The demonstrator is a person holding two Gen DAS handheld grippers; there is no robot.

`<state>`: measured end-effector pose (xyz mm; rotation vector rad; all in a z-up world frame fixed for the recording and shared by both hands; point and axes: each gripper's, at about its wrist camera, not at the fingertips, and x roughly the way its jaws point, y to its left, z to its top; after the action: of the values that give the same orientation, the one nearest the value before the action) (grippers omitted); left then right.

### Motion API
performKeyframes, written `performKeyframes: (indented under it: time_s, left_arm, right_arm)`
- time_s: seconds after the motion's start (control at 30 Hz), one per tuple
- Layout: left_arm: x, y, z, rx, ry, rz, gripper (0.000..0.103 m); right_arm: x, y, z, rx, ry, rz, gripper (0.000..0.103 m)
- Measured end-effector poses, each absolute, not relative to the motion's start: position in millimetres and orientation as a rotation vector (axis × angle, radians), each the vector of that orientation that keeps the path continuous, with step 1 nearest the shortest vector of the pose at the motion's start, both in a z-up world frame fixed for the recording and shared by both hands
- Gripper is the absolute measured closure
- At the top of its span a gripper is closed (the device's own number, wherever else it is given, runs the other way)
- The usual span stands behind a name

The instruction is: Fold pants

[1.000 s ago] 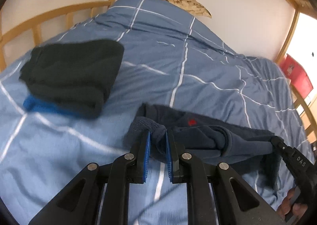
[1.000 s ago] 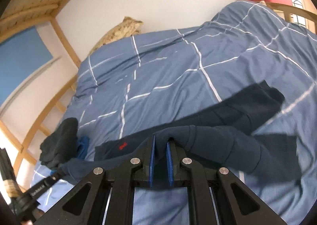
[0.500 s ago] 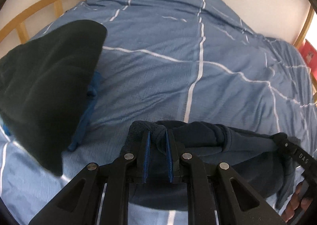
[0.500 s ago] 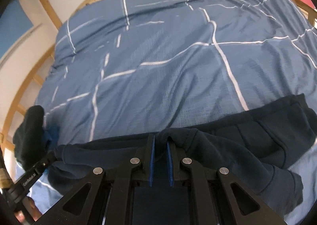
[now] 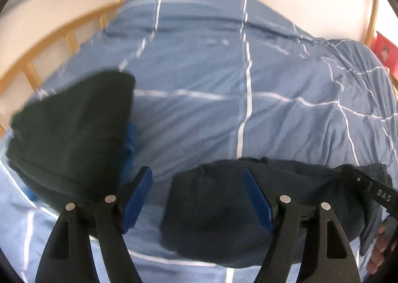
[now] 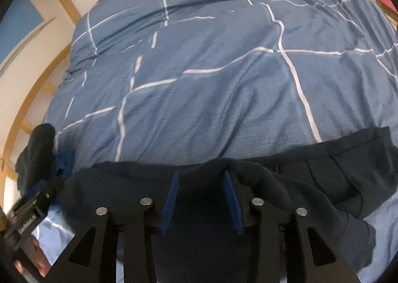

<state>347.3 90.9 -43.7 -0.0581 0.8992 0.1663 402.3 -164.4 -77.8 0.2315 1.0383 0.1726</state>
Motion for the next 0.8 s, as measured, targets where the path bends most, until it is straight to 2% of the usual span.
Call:
performKeyframes:
  time_s: [0.13,0.27,0.37,0.8]
  left_arm:
    - [316.4,76.8,-14.1,0.002,0.823,0.104,0.023]
    - [281.3,52.4,0.8,0.042,0.77,0.007,0.022]
    - [259.9,27.9,1.6,0.066,0.766,-0.065,0.022]
    - [215.4,-71.6,-35.3,0.098,0.82,-0.201,0.022]
  right_arm:
    - [373.4,-161.4,-45.7,0.163,0.983,0.231,0.059]
    - [329.4,-166.5,-18.4,0.087,0.866,0.292,0.049]
    - [296.6,-174.3,-6.3,0.037,0.797,0.333,0.048]
    - [225.6,-233.2,-33.3,-0.075,0.806,0.344,0.048]
